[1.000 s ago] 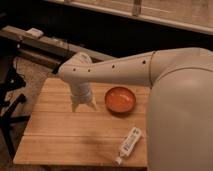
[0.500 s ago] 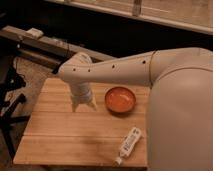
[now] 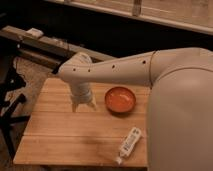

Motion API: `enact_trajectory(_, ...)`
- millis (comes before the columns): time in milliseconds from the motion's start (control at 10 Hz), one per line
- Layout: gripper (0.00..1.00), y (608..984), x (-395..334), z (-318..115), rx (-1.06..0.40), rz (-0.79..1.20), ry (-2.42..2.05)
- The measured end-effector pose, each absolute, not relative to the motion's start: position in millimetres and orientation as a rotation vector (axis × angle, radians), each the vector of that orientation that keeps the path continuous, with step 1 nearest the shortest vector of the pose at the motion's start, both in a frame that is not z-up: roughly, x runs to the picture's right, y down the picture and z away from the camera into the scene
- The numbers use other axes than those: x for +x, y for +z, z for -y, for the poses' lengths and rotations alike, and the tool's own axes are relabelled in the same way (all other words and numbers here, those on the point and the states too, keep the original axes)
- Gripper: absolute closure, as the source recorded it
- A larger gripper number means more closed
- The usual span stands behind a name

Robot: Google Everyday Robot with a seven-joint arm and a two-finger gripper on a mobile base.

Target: Place the bottle in the ceramic bowl

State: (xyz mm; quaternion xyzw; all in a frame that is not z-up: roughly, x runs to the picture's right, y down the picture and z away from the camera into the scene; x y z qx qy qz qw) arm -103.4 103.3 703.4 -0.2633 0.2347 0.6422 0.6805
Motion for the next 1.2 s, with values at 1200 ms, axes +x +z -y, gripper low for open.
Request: enact_trajectory(1200,0.35,684.7,-43.8,-123.2,-0.598,-0.621,1.543)
